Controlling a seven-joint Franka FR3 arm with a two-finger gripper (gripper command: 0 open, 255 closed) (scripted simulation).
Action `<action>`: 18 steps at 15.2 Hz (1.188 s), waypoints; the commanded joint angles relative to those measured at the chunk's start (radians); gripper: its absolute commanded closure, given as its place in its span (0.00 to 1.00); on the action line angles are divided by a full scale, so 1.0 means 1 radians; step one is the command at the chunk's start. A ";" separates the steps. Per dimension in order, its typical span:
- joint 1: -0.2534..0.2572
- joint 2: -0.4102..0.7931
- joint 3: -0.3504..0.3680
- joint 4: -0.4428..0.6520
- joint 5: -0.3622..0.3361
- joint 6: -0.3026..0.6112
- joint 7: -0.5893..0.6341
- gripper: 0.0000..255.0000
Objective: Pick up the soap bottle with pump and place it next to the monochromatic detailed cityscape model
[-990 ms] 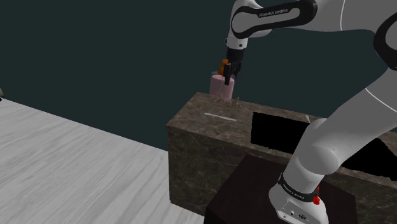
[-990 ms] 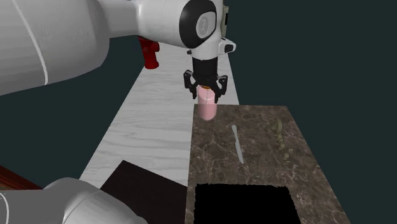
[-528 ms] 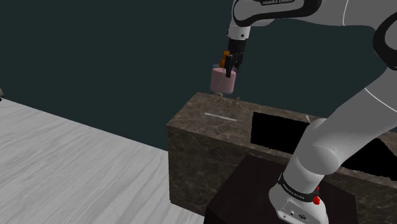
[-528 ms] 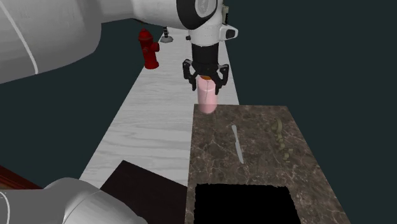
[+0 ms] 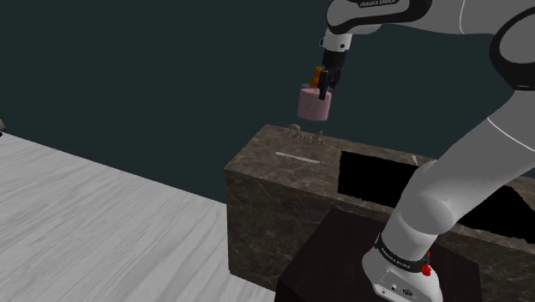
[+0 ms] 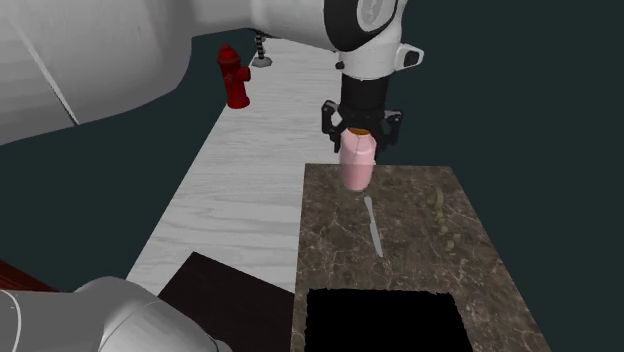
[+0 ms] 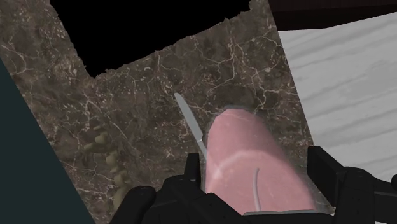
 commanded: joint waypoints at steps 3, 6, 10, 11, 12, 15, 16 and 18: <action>-0.029 0.050 -0.072 0.060 -0.003 -0.001 -0.105 1.00; -0.051 0.098 -0.128 0.109 0.004 0.002 -0.187 1.00; -0.083 0.180 -0.203 0.193 0.031 0.003 -0.302 1.00; -0.092 0.204 -0.222 0.217 0.042 0.002 -0.332 1.00; -0.102 0.230 -0.240 0.243 0.054 0.001 -0.363 1.00; -0.136 0.318 -0.294 0.329 0.102 -0.008 -0.458 1.00; -0.151 0.350 -0.310 0.361 0.122 -0.013 -0.490 1.00; -0.186 0.420 -0.340 0.431 0.167 -0.026 -0.556 1.00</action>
